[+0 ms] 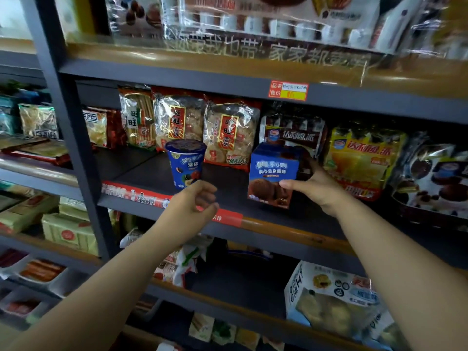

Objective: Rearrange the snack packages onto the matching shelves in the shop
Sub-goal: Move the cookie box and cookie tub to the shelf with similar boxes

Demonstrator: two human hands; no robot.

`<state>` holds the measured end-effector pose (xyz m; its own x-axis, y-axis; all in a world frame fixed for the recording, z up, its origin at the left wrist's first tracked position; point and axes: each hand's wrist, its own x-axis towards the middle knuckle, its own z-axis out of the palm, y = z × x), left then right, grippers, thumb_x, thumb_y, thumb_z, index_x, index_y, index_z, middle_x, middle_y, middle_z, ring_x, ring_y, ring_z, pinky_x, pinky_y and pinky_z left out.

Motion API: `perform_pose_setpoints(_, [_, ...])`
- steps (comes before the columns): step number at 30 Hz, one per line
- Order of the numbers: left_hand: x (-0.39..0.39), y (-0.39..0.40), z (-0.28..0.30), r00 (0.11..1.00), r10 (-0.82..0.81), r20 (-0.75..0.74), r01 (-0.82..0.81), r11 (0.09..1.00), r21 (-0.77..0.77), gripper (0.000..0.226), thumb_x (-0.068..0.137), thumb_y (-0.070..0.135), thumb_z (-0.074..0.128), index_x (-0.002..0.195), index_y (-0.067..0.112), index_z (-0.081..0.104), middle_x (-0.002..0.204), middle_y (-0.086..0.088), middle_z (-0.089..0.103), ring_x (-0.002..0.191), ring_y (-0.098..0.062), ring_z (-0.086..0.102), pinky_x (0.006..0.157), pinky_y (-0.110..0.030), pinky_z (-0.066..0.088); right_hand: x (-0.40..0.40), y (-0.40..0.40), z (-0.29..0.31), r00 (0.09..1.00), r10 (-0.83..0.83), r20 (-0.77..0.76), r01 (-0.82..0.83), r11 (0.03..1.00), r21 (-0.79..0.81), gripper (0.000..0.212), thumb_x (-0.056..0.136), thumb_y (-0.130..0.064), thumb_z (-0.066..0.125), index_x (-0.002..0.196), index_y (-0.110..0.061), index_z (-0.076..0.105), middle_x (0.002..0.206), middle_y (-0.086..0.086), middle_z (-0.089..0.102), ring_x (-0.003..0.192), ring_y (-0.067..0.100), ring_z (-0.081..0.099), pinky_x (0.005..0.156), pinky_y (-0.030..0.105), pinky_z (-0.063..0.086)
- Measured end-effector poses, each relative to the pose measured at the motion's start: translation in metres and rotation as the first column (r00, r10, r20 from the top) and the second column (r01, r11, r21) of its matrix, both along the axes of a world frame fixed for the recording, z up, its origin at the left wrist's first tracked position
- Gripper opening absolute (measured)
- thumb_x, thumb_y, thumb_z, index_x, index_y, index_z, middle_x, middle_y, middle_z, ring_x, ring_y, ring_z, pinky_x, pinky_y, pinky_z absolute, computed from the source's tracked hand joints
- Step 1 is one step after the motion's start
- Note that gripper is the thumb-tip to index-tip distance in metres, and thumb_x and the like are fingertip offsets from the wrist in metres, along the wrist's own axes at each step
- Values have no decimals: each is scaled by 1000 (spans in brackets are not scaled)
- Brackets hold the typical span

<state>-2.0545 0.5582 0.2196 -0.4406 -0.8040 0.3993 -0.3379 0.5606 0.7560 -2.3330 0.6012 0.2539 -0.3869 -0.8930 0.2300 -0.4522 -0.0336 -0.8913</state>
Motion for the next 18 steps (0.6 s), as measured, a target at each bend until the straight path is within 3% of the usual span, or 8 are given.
perform_pose_setpoints(4, [14, -8, 11, 999, 10, -53, -8, 999, 53, 37, 83, 26, 68, 115, 27, 49, 113, 8, 58, 93, -2, 60, 72, -18, 48, 30, 4, 25, 989, 142, -45, -145, 987, -67, 78, 55, -28, 89, 125, -26, 52, 118, -6, 63, 112, 9, 57, 102, 33, 42])
perform_pose_setpoints(9, [48, -8, 16, 964, -161, -210, 207, 953, 221, 80, 53, 63, 78, 122, 46, 40, 132, 13, 49, 118, -5, 53, 94, -34, 48, 90, 8, 33, 930, 368, -4, -368, 929, -29, 65, 60, -21, 86, 115, -39, 54, 112, -23, 61, 100, -18, 54, 88, 14, 41])
perform_pose_setpoints(12, [72, -7, 9, 956, -180, -232, 242, 930, 277, 95, 54, 55, 80, 135, 35, 34, 134, 9, 50, 118, -5, 55, 96, -34, 49, 122, 4, 23, 872, 485, 68, -484, 875, -32, 67, 59, -17, 82, 117, -36, 55, 108, -19, 67, 103, -4, 62, 83, 14, 49])
perform_pose_setpoints(15, [97, -1, 2, 954, -99, -283, 186, 936, 298, 86, 59, 48, 81, 132, 33, 37, 126, 8, 56, 106, -2, 62, 81, -21, 55, 150, -4, 10, 838, 532, 120, -533, 846, -22, 75, 58, -20, 88, 125, -31, 55, 118, -8, 67, 114, 12, 60, 94, 29, 50])
perform_pose_setpoints(18, [123, 2, -5, 954, 4, -299, 91, 949, 302, 87, 47, 55, 84, 123, 36, 48, 116, 6, 65, 102, -9, 65, 84, -32, 55, 170, -14, 4, 799, 595, 83, -599, 800, 29, 71, 62, -31, 83, 126, -33, 54, 124, -7, 64, 116, 9, 58, 98, 28, 48])
